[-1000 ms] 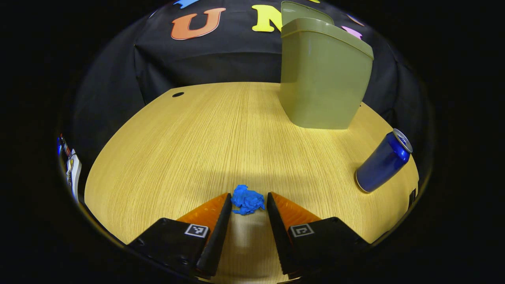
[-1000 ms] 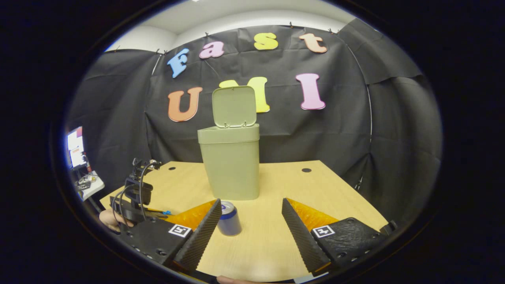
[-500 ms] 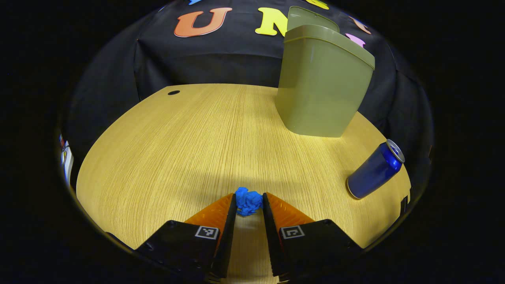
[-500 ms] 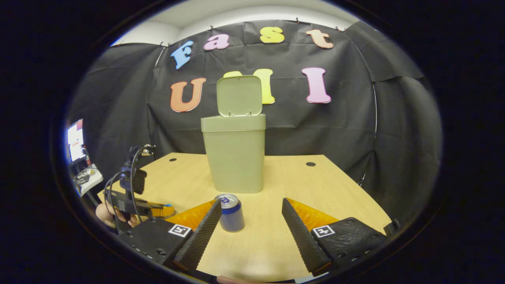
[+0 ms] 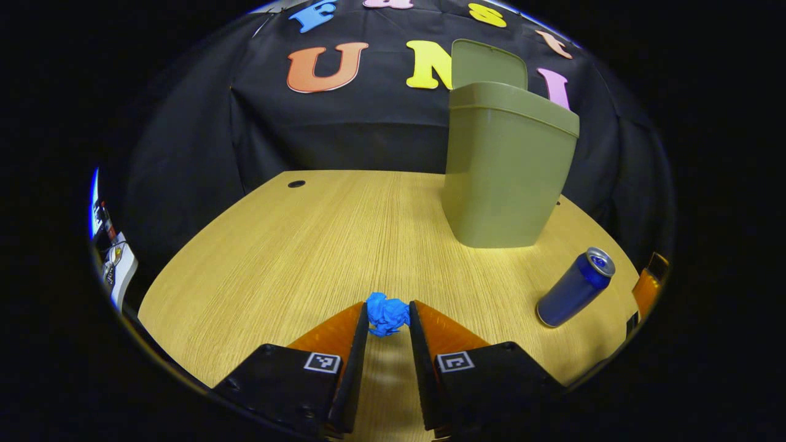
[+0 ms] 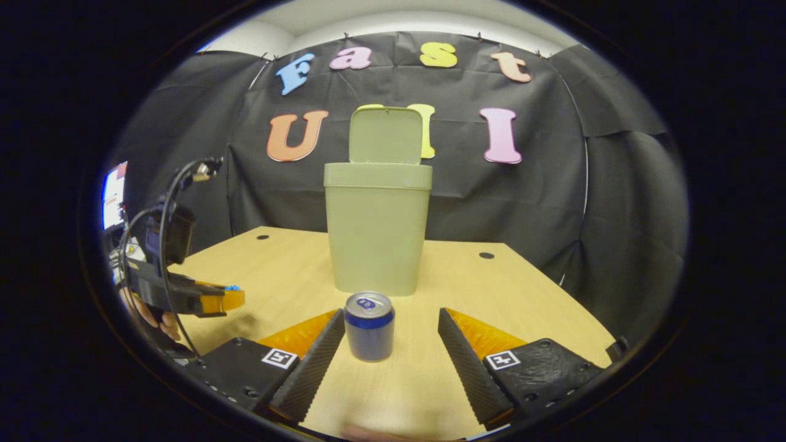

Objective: Press the lid of the desktop garbage bin to open it, pick up the crumpled paper on the desktop and throw it into the bin, then pick up the pop can on the desktop and drop it into the bin, and finally close the garbage bin lid.

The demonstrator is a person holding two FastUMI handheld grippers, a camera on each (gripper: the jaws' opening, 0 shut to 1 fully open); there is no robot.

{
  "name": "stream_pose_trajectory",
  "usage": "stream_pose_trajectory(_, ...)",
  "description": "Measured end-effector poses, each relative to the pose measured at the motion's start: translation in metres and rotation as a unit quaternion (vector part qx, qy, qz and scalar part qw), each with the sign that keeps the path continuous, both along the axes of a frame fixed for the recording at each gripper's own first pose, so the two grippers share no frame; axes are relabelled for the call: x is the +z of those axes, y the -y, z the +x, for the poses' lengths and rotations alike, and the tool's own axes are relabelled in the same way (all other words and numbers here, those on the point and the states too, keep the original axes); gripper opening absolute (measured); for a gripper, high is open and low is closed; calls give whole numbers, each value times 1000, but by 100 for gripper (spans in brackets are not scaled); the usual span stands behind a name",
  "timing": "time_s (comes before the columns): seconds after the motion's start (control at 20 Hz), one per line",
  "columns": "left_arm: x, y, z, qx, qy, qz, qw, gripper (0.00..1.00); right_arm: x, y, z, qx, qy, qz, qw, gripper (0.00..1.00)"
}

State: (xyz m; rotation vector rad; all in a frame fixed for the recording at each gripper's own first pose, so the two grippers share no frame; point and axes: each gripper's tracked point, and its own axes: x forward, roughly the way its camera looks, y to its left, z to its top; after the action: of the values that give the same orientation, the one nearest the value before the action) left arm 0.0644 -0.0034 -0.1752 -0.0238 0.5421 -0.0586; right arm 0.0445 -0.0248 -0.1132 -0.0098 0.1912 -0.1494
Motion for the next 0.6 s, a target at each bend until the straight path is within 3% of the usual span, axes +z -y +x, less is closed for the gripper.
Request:
stream_pose_trajectory(0.2, 40, 1, -11, 3, 52, -3, 999, 43, -14, -7, 7, -10, 2, -17, 1000, 95)
stream_pose_trajectory(0.45, 83, 8, -34, 9, 119, -10, 993, 43, -43, -15, 26, -17, -16, 17, 1000, 92)
stream_pose_trajectory(0.55, 98, 11, -41, 7, 142, -11, 990, 43, -50, -11, 34, -27, -21, 18, 999, 98)
stream_pose_trajectory(0.6, 102, 12, -44, 6, 150, -9, 989, 43, -53, -9, 39, -34, -22, 23, 999, 93)
